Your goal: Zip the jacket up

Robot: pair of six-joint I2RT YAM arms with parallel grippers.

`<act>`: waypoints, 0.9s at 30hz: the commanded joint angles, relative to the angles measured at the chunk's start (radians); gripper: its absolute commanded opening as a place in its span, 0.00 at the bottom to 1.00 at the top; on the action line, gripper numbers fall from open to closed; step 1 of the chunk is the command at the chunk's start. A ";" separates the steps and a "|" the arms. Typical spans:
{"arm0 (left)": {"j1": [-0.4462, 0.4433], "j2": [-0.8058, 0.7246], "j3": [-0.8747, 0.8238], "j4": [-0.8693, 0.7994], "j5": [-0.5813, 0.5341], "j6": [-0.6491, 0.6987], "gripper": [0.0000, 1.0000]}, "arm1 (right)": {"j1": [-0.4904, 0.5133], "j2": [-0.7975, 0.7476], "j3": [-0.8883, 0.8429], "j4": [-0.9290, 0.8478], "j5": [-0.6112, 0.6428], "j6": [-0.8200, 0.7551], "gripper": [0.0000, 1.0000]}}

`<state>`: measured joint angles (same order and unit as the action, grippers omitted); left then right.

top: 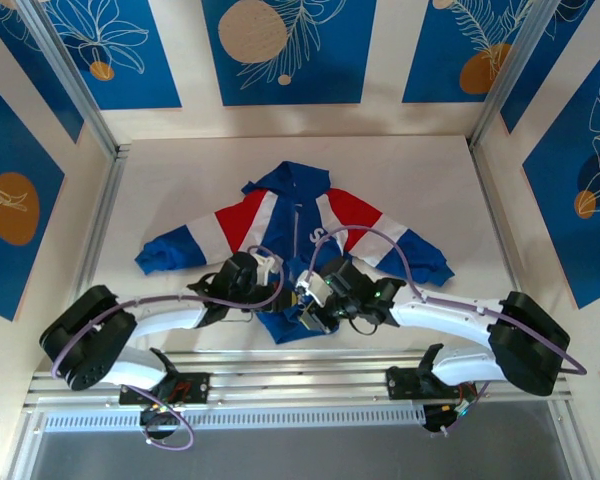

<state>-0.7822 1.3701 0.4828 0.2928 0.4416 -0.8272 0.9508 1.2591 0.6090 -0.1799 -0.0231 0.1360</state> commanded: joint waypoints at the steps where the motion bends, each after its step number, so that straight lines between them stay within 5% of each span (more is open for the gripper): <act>1: -0.012 -0.052 0.037 -0.110 0.008 0.041 0.00 | 0.031 0.004 0.029 0.005 0.096 -0.016 0.24; 14: -0.011 -0.111 0.065 -0.168 -0.009 0.056 0.00 | 0.043 0.096 0.098 0.035 0.112 0.000 0.30; 22: -0.012 -0.146 0.061 -0.219 -0.033 0.084 0.00 | 0.029 0.074 0.126 -0.014 0.127 0.013 0.03; 27: -0.011 -0.161 0.057 -0.241 -0.043 0.098 0.00 | -0.015 0.033 0.138 -0.065 0.064 -0.008 0.00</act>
<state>-0.7822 1.2293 0.5201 0.0959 0.4004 -0.7624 0.9607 1.3319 0.7139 -0.2089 0.0669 0.1440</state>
